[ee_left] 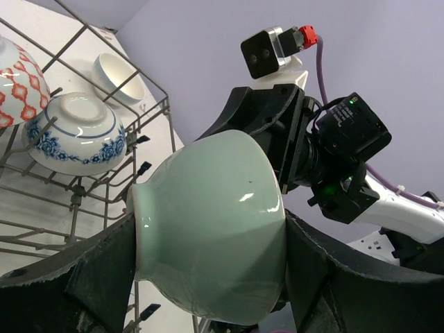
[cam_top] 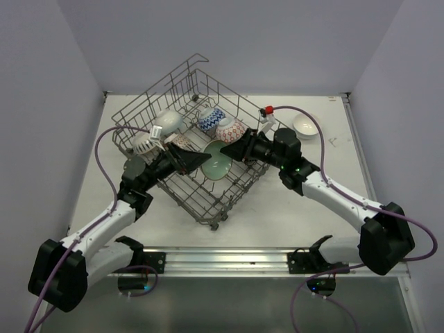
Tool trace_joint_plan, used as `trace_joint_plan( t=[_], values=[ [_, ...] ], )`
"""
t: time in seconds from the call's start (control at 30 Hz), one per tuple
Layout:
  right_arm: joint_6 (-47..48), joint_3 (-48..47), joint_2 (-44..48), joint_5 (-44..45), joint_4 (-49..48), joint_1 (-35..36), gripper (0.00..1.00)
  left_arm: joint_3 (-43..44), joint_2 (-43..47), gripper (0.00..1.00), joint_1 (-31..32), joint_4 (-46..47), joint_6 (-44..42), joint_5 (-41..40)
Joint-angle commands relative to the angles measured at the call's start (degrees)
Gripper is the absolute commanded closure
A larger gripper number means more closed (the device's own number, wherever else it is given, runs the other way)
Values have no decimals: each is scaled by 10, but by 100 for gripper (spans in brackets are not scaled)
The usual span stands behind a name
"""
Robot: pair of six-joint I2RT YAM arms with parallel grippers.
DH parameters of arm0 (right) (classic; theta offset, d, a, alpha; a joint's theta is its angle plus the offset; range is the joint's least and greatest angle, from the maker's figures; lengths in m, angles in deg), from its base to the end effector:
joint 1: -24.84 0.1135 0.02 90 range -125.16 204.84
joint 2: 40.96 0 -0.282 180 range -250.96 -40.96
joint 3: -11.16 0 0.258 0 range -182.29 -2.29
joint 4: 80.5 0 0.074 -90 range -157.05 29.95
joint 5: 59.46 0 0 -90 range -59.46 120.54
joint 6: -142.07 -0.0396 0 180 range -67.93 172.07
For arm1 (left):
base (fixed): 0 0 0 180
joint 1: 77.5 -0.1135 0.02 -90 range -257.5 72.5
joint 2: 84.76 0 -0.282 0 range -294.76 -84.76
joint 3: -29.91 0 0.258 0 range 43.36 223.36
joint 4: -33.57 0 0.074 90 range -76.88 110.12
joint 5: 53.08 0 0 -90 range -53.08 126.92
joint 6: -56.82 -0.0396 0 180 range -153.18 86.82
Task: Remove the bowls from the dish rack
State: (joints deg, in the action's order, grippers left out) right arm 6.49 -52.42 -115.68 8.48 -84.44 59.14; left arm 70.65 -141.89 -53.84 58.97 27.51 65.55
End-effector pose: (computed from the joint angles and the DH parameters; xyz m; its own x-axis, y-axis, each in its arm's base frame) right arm 0.2466 0.1862 0.3218 -0.6653 0.3474 -0.6608 -0.5070 0.4393 0.7415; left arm 0.1956 -0.1064 0.2946 -0.6149 -0.5662 -0.5489 0.5097 0.2458 -0.8245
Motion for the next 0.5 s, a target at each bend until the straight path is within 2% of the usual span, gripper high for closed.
trace_joint_plan(
  t=[0.0,0.03,0.13,0.3,0.4,0.43,0.47],
  values=[
    [7,-20,-4,7,8,22,69,15,-4,98,14,119,26,30],
    [9,-20,-4,15,11,25,69,15,-4,97,16,119,29,31],
    [24,-24,-6,24,32,29,80,24,-8,93,18,119,29,36],
    [37,-25,8,34,53,29,100,59,-4,84,18,35,-21,34],
    [45,-27,19,48,73,29,100,72,-4,65,18,-27,-44,25],
    [48,-28,21,52,81,30,100,80,-4,54,18,-41,-65,17],
    [51,-28,23,59,85,29,100,84,-4,51,18,-69,-76,13]
  ],
)
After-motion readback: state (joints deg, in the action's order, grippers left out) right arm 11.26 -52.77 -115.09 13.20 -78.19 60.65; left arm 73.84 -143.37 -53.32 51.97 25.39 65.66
